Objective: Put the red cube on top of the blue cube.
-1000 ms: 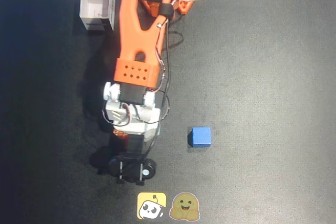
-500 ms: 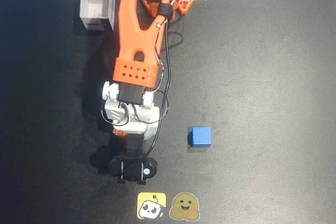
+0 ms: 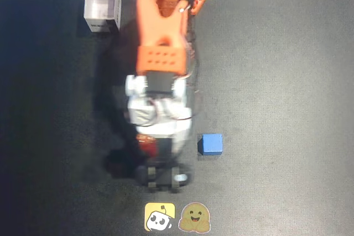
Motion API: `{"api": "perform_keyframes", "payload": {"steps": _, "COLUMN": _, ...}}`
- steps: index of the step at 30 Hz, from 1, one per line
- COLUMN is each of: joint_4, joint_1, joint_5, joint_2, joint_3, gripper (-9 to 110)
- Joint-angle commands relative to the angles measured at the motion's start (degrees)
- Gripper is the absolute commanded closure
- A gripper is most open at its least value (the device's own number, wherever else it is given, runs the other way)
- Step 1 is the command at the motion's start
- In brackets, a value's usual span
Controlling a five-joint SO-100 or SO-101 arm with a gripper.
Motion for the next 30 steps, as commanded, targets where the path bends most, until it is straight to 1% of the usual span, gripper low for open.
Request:
{"api": "perform_keyframes", "payload": {"steps": 1, "joint_4": -1.7, "joint_1": -3.3, "joint_5": 1.0, "joint_2": 4.4, "joint_3": -1.4, "gripper": 98}}
{"api": "perform_keyframes", "payload": {"steps": 12, "joint_4": -4.7, "joint_1": -10.7, "joint_5": 1.0, "joint_2": 3.3, "joint_3": -1.1, "gripper": 98}}
{"api": "perform_keyframes", "payload": {"steps": 19, "joint_4": -7.0, "joint_1": -14.0, "joint_5": 1.5, "joint_2": 5.4, "joint_3": 4.3, "gripper": 98}}
{"api": "perform_keyframes", "payload": {"steps": 30, "joint_4": -9.5, "joint_1": -16.0, "joint_5": 2.1, "joint_2": 10.2, "joint_3": 13.0, "gripper": 98}}
